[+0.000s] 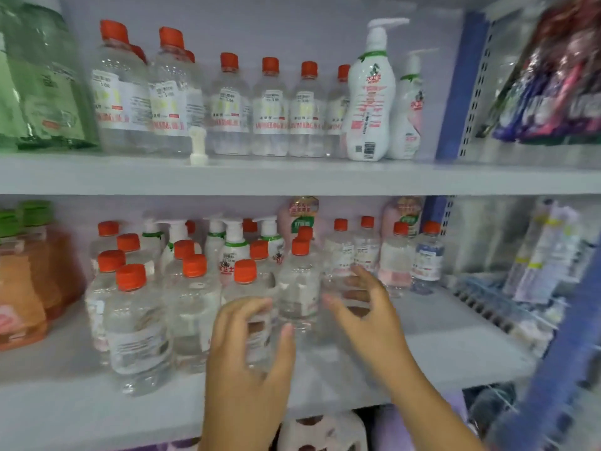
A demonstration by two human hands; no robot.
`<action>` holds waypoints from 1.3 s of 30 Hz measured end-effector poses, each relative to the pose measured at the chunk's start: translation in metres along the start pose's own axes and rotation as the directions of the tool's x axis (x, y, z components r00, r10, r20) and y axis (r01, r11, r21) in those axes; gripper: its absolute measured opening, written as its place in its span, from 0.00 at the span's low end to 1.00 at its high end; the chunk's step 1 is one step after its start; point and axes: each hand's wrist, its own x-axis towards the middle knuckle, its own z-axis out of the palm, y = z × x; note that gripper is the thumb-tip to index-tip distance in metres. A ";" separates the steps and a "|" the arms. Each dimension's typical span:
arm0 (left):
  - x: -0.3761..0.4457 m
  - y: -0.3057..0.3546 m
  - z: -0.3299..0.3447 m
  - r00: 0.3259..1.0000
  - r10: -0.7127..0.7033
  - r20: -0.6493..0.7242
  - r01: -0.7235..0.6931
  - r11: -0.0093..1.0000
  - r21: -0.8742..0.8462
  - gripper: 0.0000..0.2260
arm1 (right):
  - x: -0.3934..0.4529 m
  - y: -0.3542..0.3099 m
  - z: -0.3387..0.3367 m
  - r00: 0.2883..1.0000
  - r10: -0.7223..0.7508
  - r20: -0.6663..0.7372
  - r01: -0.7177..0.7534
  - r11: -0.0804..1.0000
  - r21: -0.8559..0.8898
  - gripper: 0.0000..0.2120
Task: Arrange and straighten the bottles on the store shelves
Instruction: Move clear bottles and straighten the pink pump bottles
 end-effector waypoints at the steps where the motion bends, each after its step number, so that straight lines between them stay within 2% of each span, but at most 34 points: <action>1: -0.002 0.005 0.026 0.995 -0.046 0.092 0.051 0.997 -0.053 0.13 | 0.014 0.008 -0.026 0.999 0.009 -0.052 -0.010 1.000 -0.013 0.32; 3: 0.004 0.009 0.077 0.967 -0.149 0.208 0.171 0.981 -0.091 0.14 | 0.046 0.029 -0.075 0.986 0.027 -0.165 -0.041 0.996 -0.082 0.24; 6: 0.028 0.005 0.153 0.911 -0.274 0.309 0.310 0.948 -0.075 0.18 | 0.100 0.067 -0.134 0.951 0.048 -0.304 -0.089 0.989 -0.122 0.20; 8: 0.049 0.000 0.203 0.890 -0.288 0.353 0.305 0.952 0.008 0.23 | 0.132 0.085 -0.157 0.942 0.082 -0.324 -0.136 0.980 -0.147 0.20; 10: 0.067 -0.004 0.247 0.874 -0.298 0.384 0.292 0.953 0.076 0.28 | 0.154 0.099 -0.166 0.951 0.063 -0.304 -0.126 0.973 -0.195 0.24; 13: 0.080 -0.018 0.297 0.881 -0.296 0.368 0.281 0.955 0.095 0.24 | 0.161 0.121 -0.159 0.970 0.007 -0.243 -0.036 0.993 -0.115 0.25; 16: 0.083 -0.027 0.331 0.894 -0.311 0.323 0.252 0.944 0.214 0.36 | 0.162 0.144 -0.155 0.971 -0.056 -0.232 0.043 0.997 -0.059 0.21; 18: 0.085 -0.026 0.340 0.913 -0.318 0.256 0.244 0.928 0.283 0.41 | 0.165 0.144 -0.160 0.971 -0.011 -0.241 0.001 0.999 -0.041 0.20; 19: 0.083 -0.024 0.341 0.914 -0.318 0.251 0.256 0.934 0.250 0.40 | 0.164 0.143 -0.164 0.974 0.020 -0.225 -0.032 0.998 -0.047 0.18; 22: 0.072 -0.011 0.317 0.911 -0.314 0.266 0.290 0.949 0.125 0.31 | 0.152 0.133 -0.168 0.978 0.083 -0.192 -0.101 0.991 -0.084 0.16; 25: 0.046 0.009 0.261 0.894 -0.390 0.221 0.386 0.920 0.063 0.33 | 0.127 0.110 -0.160 0.986 0.119 -0.116 -0.126 0.990 -0.062 0.15; 27: 0.021 0.023 0.204 0.934 -0.327 0.145 0.322 0.945 0.056 0.31 | 0.102 0.091 -0.146 0.996 0.088 -0.017 -0.088 0.996 0.015 0.15; 30: -0.012 0.045 0.108 0.967 -0.250 0.050 0.238 0.956 0.174 0.31 | 0.059 0.060 -0.116 0.990 0.017 0.138 -0.029 0.996 0.080 0.22; 34: -0.033 0.061 -0.006 0.974 -0.158 -0.164 0.201 0.933 0.297 0.32 | 0.022 0.030 -0.066 0.935 -0.053 0.350 -0.001 0.988 0.153 0.23; 39: -0.034 0.028 -0.108 0.913 -0.108 -0.394 0.293 0.844 0.448 0.33 | -0.002 0.022 -0.005 0.942 -0.076 0.328 0.014 0.982 0.188 0.25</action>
